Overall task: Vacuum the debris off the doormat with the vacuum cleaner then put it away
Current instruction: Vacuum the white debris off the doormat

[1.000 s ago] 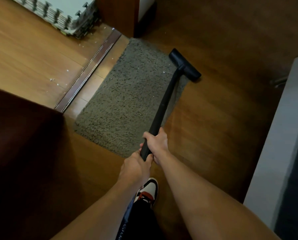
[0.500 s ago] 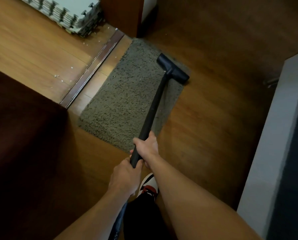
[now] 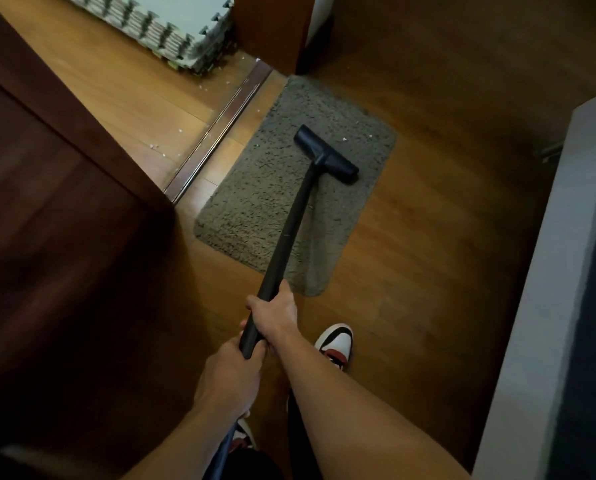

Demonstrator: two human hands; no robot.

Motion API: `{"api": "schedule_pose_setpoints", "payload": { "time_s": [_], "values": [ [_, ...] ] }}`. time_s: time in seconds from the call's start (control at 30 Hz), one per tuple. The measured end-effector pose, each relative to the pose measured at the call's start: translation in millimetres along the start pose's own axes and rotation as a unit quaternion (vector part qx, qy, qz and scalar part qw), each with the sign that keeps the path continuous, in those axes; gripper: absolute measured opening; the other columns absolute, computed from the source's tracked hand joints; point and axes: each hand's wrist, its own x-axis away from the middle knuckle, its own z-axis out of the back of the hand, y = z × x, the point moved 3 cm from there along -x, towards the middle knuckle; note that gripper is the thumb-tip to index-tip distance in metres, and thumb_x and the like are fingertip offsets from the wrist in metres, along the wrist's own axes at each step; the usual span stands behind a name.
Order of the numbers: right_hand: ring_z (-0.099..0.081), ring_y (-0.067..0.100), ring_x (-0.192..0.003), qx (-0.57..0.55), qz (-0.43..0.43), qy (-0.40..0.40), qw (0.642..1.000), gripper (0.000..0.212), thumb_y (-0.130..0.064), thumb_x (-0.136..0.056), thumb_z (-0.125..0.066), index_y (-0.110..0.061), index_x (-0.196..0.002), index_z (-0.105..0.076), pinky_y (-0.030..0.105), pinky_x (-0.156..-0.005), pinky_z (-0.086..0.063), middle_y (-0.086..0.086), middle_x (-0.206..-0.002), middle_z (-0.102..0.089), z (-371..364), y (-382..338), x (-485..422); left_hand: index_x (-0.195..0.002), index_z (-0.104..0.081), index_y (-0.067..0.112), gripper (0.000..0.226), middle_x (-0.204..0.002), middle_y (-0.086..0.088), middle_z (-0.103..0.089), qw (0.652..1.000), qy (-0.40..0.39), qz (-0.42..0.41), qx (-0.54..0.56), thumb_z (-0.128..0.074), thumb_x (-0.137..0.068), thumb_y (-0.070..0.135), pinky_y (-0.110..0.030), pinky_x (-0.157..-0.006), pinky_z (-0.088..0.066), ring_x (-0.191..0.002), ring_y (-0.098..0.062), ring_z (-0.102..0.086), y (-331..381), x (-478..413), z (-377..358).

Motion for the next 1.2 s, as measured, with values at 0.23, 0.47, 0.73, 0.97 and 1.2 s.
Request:
{"api": "schedule_pose_setpoints", "payload": {
  "time_s": [0.23, 0.47, 0.73, 0.97, 1.2],
  "values": [
    [-0.065, 0.017, -0.048, 0.005, 0.004, 0.003, 1.0, 0.042, -0.011, -0.093, -0.065, -0.02, -0.125, -0.039, 0.026, -0.047, -0.054, 0.016, -0.102, -0.066, 9, -1, -6, -0.104, -0.058, 0.025, 0.028, -0.071, -0.004, -0.069, 1.0, -0.005, -0.007, 0.005, -0.043, -0.1, 0.048, -0.025, -0.043, -0.048, -0.048, -0.019, -0.068, 4, -8, -8],
    [-0.065, 0.02, -0.05, -0.021, -0.001, 0.012, 1.0, 0.033, -0.009, -0.092, -0.064, -0.016, -0.117, -0.043, 0.032, -0.05, -0.057, 0.016, -0.095, -0.063, 39, -42, -42, -0.108, -0.056, 0.024, 0.026, -0.06, -0.01, -0.062, 0.997, -0.026, 0.016, 0.071, -0.05, -0.098, 0.047, -0.03, -0.044, -0.049, -0.038, -0.024, -0.056, 54, -47, -18],
    [-0.069, 0.018, -0.052, -0.004, 0.009, 0.029, 1.0, 0.04, -0.012, -0.09, -0.065, -0.014, -0.123, -0.044, 0.033, -0.053, -0.06, 0.018, -0.104, -0.067, 83, -93, -86, -0.098, -0.059, 0.018, 0.029, -0.061, -0.011, -0.061, 0.996, -0.034, 0.004, 0.077, -0.051, -0.098, 0.046, -0.03, -0.044, -0.049, -0.038, -0.025, -0.055, 126, -84, -26],
    [-0.07, 0.019, -0.053, 0.02, 0.017, 0.051, 0.998, 0.037, -0.014, -0.09, -0.066, -0.015, -0.12, -0.046, 0.031, -0.053, -0.058, 0.017, -0.104, -0.068, 122, -118, -114, -0.086, -0.059, 0.012, 0.035, -0.058, -0.012, -0.058, 0.993, -0.051, -0.004, 0.107, -0.053, -0.097, 0.045, -0.03, -0.046, -0.048, -0.038, -0.027, -0.053, 172, -102, -46],
    [-0.067, 0.017, -0.048, 0.028, 0.011, 0.05, 0.998, 0.037, -0.011, -0.09, -0.065, -0.014, -0.121, -0.044, 0.029, -0.05, -0.055, 0.016, -0.103, -0.066, 125, -113, -106, -0.082, -0.061, 0.014, 0.039, -0.062, -0.01, -0.061, 0.994, -0.046, -0.015, 0.097, -0.055, -0.094, 0.051, -0.04, -0.052, -0.055, -0.048, -0.028, -0.057, 164, -102, -55]
  ]
}}
